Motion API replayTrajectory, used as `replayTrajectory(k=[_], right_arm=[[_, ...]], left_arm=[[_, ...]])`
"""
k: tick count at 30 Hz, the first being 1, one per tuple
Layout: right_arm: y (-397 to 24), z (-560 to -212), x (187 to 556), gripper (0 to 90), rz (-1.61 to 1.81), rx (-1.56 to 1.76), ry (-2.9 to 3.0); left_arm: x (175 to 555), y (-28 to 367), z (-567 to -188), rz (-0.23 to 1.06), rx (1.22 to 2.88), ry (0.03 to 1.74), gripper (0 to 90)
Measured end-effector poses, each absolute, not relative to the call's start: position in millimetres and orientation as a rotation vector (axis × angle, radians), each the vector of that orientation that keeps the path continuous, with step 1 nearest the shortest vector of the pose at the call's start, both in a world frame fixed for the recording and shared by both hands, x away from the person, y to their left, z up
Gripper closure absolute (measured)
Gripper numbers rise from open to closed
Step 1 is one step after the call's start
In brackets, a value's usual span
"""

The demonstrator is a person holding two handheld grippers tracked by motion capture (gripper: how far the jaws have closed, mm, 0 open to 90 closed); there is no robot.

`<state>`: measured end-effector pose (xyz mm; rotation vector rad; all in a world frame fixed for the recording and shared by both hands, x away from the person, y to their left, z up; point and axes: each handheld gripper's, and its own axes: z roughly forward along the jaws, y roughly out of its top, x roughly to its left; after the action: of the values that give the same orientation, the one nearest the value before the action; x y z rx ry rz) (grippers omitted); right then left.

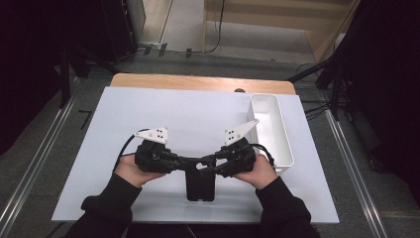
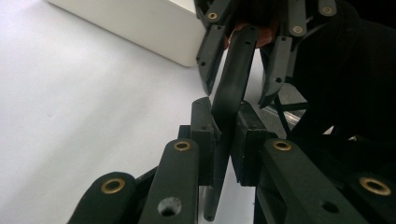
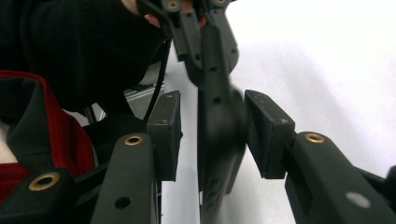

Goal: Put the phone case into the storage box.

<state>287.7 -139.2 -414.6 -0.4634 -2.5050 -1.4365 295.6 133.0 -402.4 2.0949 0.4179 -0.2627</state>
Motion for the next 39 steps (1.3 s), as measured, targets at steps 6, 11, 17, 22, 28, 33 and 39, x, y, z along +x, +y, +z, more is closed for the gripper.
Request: replayTrajectory(k=[6,11,17,22,28,33,39], right_arm=[[-141.1,-413.4,285.9,49.9,-1.433,-0.494,-2.511],[-141.7,-415.1,283.3,43.0,-1.417,-0.540,-2.530],[-144.2,-419.5,282.8,32.1,-1.406,-0.577,-2.526],[-146.6,-423.9,281.4,25.2,-1.420,-0.589,-2.544],[-145.9,-427.9,280.2,15.1,-1.380,-0.680,-2.599],[-143.5,-431.3,281.9,0.0,-1.385,-0.752,-2.612],[-142.8,-428.5,280.3,0.0,-1.407,-0.772,-2.582]], left_arm=[[297.5,136.6,-401.2,-0.274,2.084,0.443,81.2],[297.8,137.4,-400.7,-0.258,2.099,0.459,81.2],[299.1,138.5,-401.1,-0.244,2.112,0.496,81.1],[299.2,139.9,-398.8,-0.228,2.108,0.521,81.0],[300.6,142.6,-398.1,-0.218,2.096,0.541,81.0],[302.9,146.8,-396.5,-0.206,2.084,0.570,81.0],[303.1,149.6,-393.6,-0.200,2.064,0.585,81.0]])
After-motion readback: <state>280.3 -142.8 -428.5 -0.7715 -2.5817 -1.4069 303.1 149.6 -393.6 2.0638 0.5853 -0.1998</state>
